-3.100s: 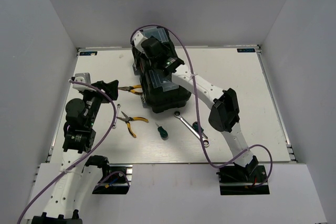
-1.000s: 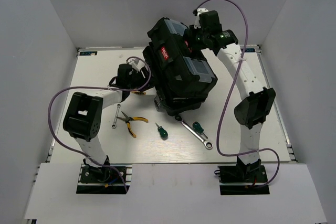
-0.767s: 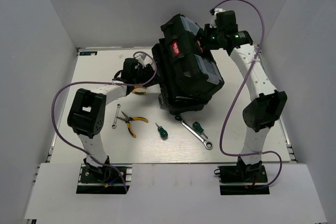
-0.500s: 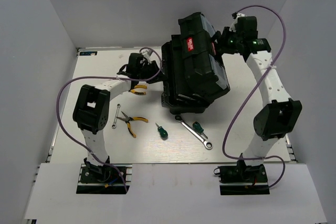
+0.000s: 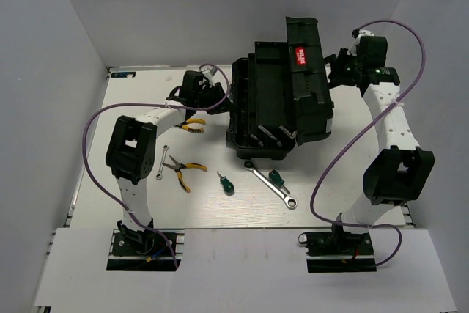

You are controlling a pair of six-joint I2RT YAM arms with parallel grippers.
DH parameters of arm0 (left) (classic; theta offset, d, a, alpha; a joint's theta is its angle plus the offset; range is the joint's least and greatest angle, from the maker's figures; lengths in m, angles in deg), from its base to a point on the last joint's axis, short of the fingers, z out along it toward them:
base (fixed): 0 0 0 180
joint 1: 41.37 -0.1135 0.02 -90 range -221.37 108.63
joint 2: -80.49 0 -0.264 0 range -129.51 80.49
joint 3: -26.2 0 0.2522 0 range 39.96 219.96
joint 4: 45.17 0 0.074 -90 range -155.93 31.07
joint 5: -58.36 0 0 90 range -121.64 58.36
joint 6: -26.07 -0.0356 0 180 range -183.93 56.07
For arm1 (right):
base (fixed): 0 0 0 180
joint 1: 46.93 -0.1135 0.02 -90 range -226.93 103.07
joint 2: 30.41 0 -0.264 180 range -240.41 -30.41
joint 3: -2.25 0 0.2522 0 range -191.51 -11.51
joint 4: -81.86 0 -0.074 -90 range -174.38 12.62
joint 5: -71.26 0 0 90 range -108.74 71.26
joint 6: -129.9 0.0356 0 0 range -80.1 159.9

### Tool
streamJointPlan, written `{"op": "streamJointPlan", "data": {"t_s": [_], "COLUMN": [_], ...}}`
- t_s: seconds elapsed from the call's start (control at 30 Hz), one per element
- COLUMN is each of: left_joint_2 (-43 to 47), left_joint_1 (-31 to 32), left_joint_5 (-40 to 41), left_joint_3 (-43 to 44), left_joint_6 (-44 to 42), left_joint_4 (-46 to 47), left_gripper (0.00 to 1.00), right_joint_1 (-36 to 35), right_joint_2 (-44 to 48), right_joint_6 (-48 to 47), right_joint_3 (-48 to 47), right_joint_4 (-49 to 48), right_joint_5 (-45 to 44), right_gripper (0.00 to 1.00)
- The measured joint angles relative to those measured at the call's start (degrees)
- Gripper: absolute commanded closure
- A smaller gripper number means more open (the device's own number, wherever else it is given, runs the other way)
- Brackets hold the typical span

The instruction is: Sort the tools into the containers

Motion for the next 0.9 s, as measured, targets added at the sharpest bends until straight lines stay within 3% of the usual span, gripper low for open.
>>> {"op": "streamJointPlan", "data": {"t_s": [0.37,0.7,0.77,0.8,0.9], "left_joint_2": [0.00,0.00,0.00,0.00,0.00], "left_joint_1": [-0.02,-0.02,-0.02,-0.02,-0.15], "left_joint_5": [0.00,0.11,0.20,0.20,0.09], "left_joint_3": [0.07,0.00,0.00,0.00,0.02], "left_joint_6": [-0.79,-1.33,-1.49,-1.60,-1.86], "left_joint_4": [0.00,0.57,0.70,0.72,0.70], "left_gripper": [0.72,0.72,0.71,0.71,0.68], "right_joint_1": [3.13,4.09,4.50,4.70,6.32], "right_joint_2": [-3.30,-6.36,-6.67,-6.69,-6.69], "right_joint_6": [-12.96,-14.43,-14.40,-14.40,-14.56], "right_joint_3": [1.84,-0.37,-0.50,-0.50,-0.35], "right_joint_4": [0.96,2.99,2.99,3.02,3.06], "right_joint_5": [-5.40,-4.83,-3.80,-3.23,-2.29], "right_gripper": [1.00,0.98,0.63,0.41,0.17]}}
